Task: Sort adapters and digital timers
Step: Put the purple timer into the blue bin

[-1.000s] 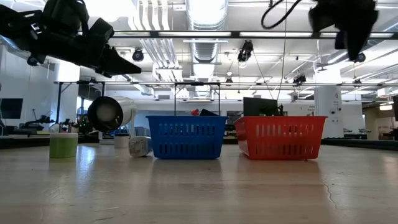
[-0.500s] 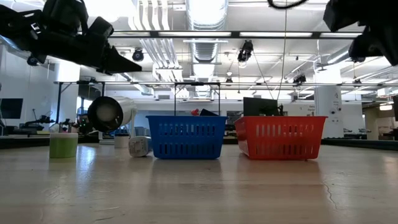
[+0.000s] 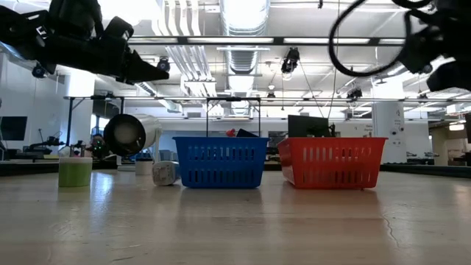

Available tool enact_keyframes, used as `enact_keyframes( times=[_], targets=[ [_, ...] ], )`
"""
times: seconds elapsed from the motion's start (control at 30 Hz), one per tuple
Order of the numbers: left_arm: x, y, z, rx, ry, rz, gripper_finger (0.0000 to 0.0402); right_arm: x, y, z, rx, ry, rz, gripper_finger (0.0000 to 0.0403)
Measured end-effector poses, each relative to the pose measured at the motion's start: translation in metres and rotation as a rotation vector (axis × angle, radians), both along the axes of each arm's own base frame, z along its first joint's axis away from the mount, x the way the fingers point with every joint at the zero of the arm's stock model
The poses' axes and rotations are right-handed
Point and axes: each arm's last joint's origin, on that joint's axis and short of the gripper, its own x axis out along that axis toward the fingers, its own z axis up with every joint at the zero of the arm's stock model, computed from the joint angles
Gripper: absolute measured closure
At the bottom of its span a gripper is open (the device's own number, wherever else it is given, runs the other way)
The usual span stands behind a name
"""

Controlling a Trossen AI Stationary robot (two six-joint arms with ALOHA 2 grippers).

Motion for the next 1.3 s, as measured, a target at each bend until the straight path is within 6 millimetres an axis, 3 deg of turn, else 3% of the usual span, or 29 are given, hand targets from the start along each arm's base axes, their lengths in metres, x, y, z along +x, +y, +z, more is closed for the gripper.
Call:
enact_keyframes(
  times=[0.23,0.47,0.87,1.3],
  targets=[
    [0.000,0.000,0.000,0.000,0.001,0.000,0.0394,-0.007,0.017,-0.019,-0.009,0.095,0.017,0.0133],
    [0.000,0.000,0.000,0.000,0.001,0.000,0.0394,-0.015,0.029,-0.034,-0.016,0.012,0.065,0.0110],
    [0.000,0.000,0.000,-0.001,0.001,0.001,0.0394,-0.023,0.026,-0.054,-0.023,0.063,0.023,0.0103],
    [0.000,0.000,0.000,-0.001,0.001,0.001,0.0394,-0.027,0.024,-0.087,-0.086,0.248,0.042,0.0109]
  ],
)
